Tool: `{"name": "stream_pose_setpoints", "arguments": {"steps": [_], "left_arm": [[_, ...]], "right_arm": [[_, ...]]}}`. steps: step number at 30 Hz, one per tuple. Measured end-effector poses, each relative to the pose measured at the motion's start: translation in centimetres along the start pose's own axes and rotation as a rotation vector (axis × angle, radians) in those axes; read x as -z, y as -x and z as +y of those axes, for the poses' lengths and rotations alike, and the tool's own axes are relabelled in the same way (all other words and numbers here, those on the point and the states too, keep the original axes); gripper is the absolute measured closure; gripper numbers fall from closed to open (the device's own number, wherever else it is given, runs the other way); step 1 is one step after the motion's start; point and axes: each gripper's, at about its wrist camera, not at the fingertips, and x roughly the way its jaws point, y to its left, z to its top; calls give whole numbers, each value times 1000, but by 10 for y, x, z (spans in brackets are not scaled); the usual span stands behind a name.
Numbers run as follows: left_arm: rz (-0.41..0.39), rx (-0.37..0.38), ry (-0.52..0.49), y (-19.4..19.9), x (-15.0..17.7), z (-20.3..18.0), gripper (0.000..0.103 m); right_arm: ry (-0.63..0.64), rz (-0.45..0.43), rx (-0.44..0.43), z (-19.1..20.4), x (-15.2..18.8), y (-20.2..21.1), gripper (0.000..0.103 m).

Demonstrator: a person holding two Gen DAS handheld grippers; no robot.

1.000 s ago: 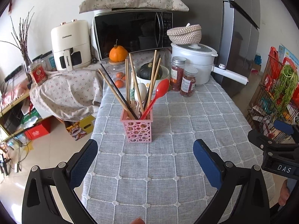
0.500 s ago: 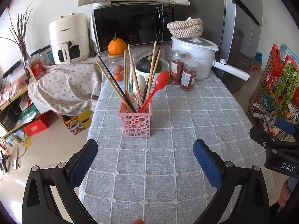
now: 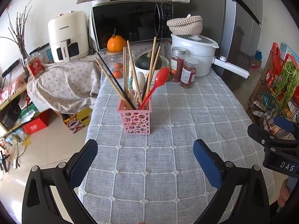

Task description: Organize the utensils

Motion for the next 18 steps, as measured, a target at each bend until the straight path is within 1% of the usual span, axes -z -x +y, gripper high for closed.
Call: {"name": "stream_pose_setpoints", "arguments": {"steps": [18], "left_arm": [[0, -1, -1, 0, 0, -1, 0]], "right_arm": [[-7, 8, -2, 4, 1, -2, 1]]}}
